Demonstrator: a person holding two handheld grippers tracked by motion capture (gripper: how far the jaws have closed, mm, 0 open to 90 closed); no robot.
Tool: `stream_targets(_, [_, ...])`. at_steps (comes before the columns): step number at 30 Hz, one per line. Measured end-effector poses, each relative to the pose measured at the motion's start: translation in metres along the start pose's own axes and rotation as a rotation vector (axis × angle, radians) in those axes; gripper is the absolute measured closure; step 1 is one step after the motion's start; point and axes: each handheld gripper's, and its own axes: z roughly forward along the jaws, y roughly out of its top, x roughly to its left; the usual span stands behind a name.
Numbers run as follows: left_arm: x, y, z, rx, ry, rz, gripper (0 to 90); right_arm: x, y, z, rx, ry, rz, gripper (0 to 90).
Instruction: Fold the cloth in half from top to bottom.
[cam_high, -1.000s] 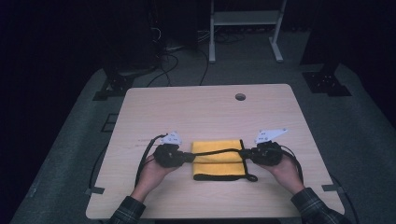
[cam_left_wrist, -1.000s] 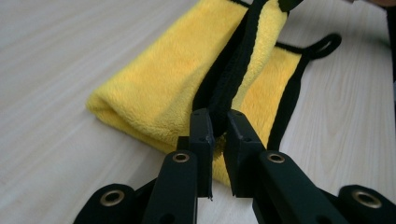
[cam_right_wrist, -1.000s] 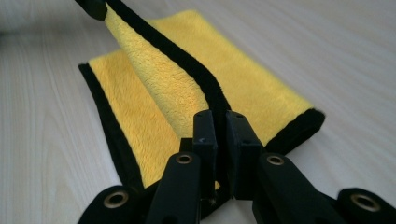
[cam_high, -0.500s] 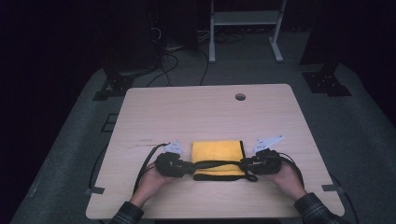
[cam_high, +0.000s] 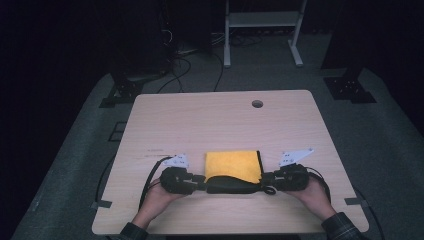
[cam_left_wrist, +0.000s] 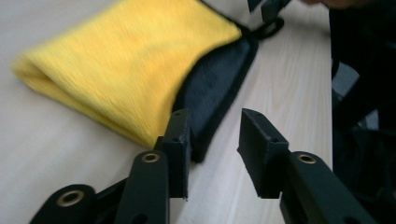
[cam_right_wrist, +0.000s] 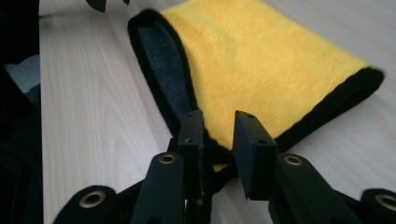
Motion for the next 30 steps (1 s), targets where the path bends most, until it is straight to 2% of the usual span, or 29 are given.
stream_targets(3, [0.009,0.007,0.005,-0.017,0.048,-0.003,68.6,-0.003,0.004,0.004,-0.006,-0.026,0.001,77.2])
stream_targets(7, [0.022,0.010,0.021,0.001,0.090,-0.041,70.4,-0.007,0.006,0.021,0.039,-0.035,-0.006,78.1])
stream_targets(10, [0.024,0.008,0.032,0.038,0.085,-0.044,71.2,-0.006,0.007,0.030,0.072,-0.035,-0.026,77.7])
stream_targets(13, [0.015,0.003,0.036,0.075,0.072,-0.025,68.9,-0.002,0.005,0.033,0.093,-0.030,-0.049,75.6])
stream_targets(16, [0.004,-0.004,0.038,0.105,0.089,0.001,61.4,0.001,0.002,0.032,0.098,-0.029,-0.070,69.6])
stream_targets(19, [-0.004,-0.011,0.038,0.129,0.112,0.030,52.1,0.003,0.000,0.032,0.098,-0.030,-0.072,61.2])
stream_targets(23, [-0.010,-0.012,0.036,0.157,0.138,0.070,45.6,0.005,-0.002,0.030,0.101,-0.033,-0.073,53.0])
stream_targets(26, [-0.011,-0.013,0.034,0.162,0.163,0.075,35.2,0.006,-0.004,0.028,0.096,-0.046,-0.070,45.4])
stream_targets(30, [-0.011,-0.016,0.025,0.132,0.198,0.070,23.3,0.003,-0.005,0.020,0.079,-0.090,-0.050,34.5])
